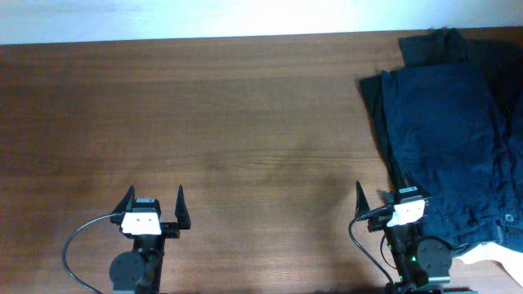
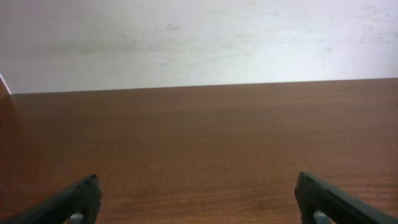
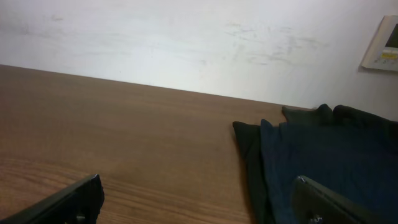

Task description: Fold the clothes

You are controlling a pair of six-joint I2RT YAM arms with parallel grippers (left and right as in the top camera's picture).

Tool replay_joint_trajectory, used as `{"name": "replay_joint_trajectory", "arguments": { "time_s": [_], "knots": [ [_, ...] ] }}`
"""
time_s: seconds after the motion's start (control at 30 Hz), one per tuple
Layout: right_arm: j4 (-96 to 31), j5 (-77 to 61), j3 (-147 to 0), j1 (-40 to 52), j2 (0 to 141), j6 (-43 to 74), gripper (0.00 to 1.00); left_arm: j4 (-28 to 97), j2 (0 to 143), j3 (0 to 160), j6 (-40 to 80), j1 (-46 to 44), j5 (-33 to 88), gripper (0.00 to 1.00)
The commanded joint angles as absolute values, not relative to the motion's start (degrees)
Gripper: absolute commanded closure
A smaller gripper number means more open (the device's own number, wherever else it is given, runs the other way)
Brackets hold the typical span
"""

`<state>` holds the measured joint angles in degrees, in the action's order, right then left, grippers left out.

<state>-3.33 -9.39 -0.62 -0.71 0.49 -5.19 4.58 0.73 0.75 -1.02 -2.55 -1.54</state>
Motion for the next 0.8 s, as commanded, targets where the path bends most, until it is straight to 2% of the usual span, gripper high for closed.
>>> {"name": "replay_joint_trajectory", "arguments": {
  "time_s": [0.0,0.3,0.5,0.67,0.77],
  "knots": [
    [-3.6,-9.9,-0.3,-0.4,0.5,-5.5,0.01,4.8,0.7,0.5,-0.9,-2.2,-1.3,0.01],
    [-3.7,-10.2,-0.3,-0.4,0.5,-5.5,0.01,4.8,0.7,0.5,-0.8,-2.2,-1.3,0.01],
    [-4.4,-8.8,-2.3,-0.4,0.5,1.1,0.01,5.3,1.1,2.8,0.5,-2.2,-1.3,0.01],
    [-8.2,-0.6,-9.1,-0.4,4.6,1.1,0.01,6.2,11.3,9.5,0.4,-2.2,-1.3,0.01],
    [-8.4,2.3,-15.3,-0.5,15.3,0.7,0.01,9.3,23.4,17.4,0.4,-2.2,-1.3,0.01]
  ]
}}
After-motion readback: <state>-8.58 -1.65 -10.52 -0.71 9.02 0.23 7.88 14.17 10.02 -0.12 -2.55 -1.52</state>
